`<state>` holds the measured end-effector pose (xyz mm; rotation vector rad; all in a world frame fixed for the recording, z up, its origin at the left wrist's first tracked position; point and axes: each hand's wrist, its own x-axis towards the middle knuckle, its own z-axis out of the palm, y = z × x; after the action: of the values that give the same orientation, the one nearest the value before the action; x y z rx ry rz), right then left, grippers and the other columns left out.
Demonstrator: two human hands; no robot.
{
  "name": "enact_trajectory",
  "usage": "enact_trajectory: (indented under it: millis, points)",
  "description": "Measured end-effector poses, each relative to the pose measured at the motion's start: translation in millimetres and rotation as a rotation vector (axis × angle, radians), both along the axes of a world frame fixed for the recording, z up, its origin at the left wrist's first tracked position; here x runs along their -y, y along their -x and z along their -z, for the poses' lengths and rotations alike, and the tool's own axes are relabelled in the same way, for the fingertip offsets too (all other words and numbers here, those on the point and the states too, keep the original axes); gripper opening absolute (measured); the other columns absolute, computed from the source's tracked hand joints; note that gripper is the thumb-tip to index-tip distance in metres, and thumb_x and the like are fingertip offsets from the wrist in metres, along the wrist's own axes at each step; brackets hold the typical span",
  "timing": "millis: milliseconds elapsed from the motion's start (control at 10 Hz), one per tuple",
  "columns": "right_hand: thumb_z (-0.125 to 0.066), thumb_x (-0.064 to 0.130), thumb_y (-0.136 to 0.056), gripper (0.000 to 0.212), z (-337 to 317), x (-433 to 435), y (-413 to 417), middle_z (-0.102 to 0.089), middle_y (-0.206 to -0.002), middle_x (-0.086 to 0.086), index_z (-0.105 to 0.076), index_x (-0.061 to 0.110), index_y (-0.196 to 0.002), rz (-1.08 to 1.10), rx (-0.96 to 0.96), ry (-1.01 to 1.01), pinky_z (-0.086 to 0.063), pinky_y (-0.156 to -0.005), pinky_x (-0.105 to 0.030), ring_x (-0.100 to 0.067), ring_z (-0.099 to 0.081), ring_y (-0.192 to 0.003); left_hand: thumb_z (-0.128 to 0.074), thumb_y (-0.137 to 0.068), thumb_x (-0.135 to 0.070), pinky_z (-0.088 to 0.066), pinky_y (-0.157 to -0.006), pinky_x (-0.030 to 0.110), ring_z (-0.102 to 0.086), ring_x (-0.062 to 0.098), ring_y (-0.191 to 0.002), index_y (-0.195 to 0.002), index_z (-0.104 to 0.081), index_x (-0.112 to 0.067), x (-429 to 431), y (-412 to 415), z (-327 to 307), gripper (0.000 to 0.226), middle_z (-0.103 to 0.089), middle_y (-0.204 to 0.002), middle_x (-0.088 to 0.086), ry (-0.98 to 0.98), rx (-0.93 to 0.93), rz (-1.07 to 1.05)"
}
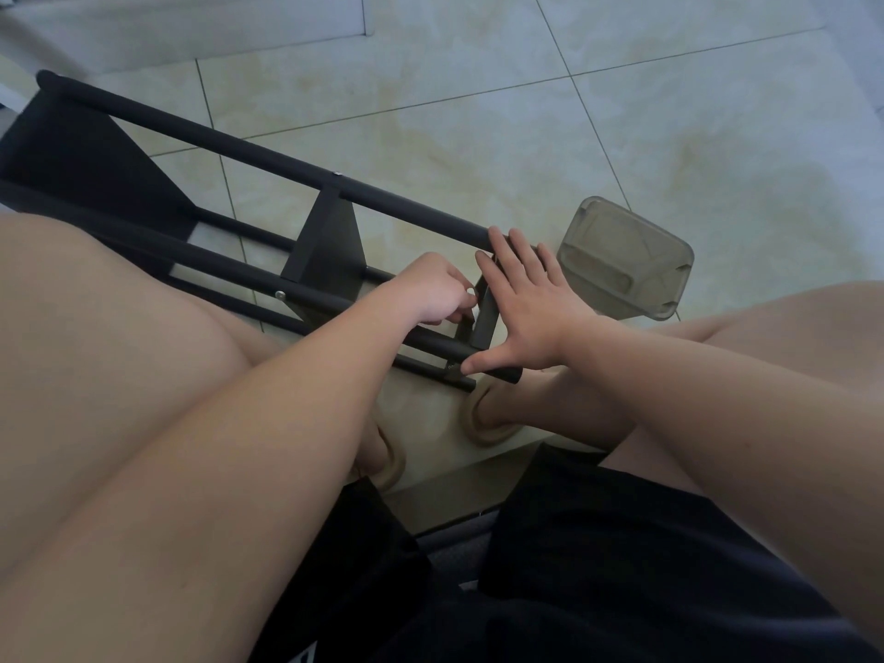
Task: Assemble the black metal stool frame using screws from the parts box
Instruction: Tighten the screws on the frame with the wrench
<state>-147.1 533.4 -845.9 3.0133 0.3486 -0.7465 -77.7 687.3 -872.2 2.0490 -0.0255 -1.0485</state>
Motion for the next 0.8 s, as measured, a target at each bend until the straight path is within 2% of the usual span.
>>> enact_trajectory:
  millis: [100,200,400,600,800]
  points:
    - [-0.029,0.105,-0.052,0.147,0.1,0.0,-0.1,0.026,-0.166,-0.010,0.006,0.011,-0.160,0.000,-0.005,0.001,0.010,-0.124,-0.052,-0.031,0.025,-0.152,-0.062,-0.094,-0.018,-0.050,-0.067,0.026,-0.072,0.001,-0.066,-0.077,-0.066,-0.026,0.0,-0.1,-1.7,0.019,-0.075,-0.068,-0.010,0.017,-0.010,-0.015]
    - [-0.030,0.105,-0.052,0.147,-0.3,-0.3,-0.2,0.026,-0.166,-0.010,0.006,0.012,-0.161,0.004,-0.011,-0.002,0.008,-0.124,-0.053,-0.030,0.025,-0.152,-0.062,-0.094,-0.019,-0.046,-0.063,0.025,-0.070,-0.003,-0.062,-0.080,-0.066,-0.026,-0.9,0.0,-3.9,0.016,-0.074,-0.067,-0.014,0.033,-0.018,-0.012]
    - [-0.036,0.103,-0.055,0.146,-1.5,-0.7,0.3,0.025,-0.166,-0.011,0.005,0.011,-0.161,0.003,-0.009,-0.001,0.008,-0.124,-0.053,-0.031,0.024,-0.152,-0.062,-0.094,-0.020,-0.048,-0.067,0.027,-0.071,-0.001,-0.067,-0.079,-0.067,-0.026,-3.2,0.4,-5.1,0.017,-0.075,-0.070,-0.013,0.022,-0.015,0.059]
    - [-0.033,0.103,-0.053,0.146,-1.8,-1.5,0.4,0.026,-0.166,-0.010,0.005,0.011,-0.161,0.003,-0.009,0.004,0.008,-0.124,-0.053,-0.031,0.025,-0.152,-0.061,-0.094,-0.019,-0.051,-0.075,0.030,-0.072,0.001,-0.073,-0.077,-0.067,-0.029,-2.4,0.5,-3.5,0.020,-0.074,-0.070,-0.014,-0.006,-0.013,0.134]
    - [-0.031,0.103,-0.053,0.146,-1.6,-1.3,0.5,0.025,-0.166,-0.010,0.005,0.011,-0.161,0.005,-0.002,0.001,0.009,-0.124,-0.052,-0.031,0.024,-0.153,-0.060,-0.095,-0.021,-0.047,-0.069,0.029,-0.071,-0.003,-0.064,-0.082,-0.066,-0.027,-1.3,0.2,-3.0,0.016,-0.074,-0.069,-0.014,0.022,-0.044,0.050]
